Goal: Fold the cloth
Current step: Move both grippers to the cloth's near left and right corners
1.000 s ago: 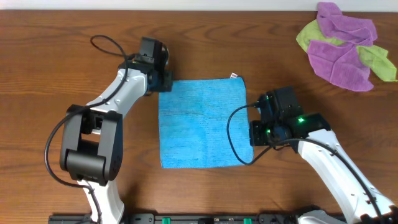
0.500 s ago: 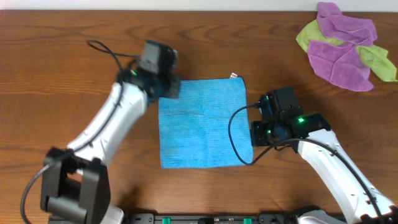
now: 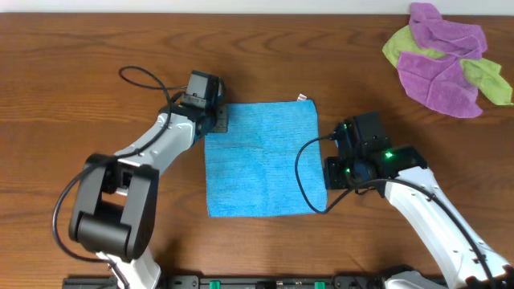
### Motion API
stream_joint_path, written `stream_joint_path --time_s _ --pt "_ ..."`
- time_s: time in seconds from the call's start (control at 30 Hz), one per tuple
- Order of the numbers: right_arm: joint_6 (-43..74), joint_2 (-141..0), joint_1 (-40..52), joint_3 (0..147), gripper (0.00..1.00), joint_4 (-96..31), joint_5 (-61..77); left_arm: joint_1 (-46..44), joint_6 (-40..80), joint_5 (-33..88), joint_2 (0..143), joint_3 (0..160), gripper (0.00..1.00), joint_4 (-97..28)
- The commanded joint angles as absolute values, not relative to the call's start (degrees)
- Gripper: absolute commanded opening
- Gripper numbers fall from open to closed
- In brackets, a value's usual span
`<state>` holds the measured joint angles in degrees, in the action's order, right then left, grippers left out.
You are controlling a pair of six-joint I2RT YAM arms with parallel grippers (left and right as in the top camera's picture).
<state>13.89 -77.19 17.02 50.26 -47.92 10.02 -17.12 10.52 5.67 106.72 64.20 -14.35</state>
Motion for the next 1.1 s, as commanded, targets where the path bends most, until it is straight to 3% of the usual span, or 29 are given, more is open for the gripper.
stream_joint_path --time_s 0.0,1.07 --pt "13.04 -76.49 17.32 50.3 0.02 -47.66 9.19 -17.17 10.28 8.47 108.03 64.34 0.05 -13.87" --pt "13.28 -76.51 17.32 50.3 0.01 -47.35 9.23 -12.49 8.54 6.46 120.66 68.38 0.06 -7.31"
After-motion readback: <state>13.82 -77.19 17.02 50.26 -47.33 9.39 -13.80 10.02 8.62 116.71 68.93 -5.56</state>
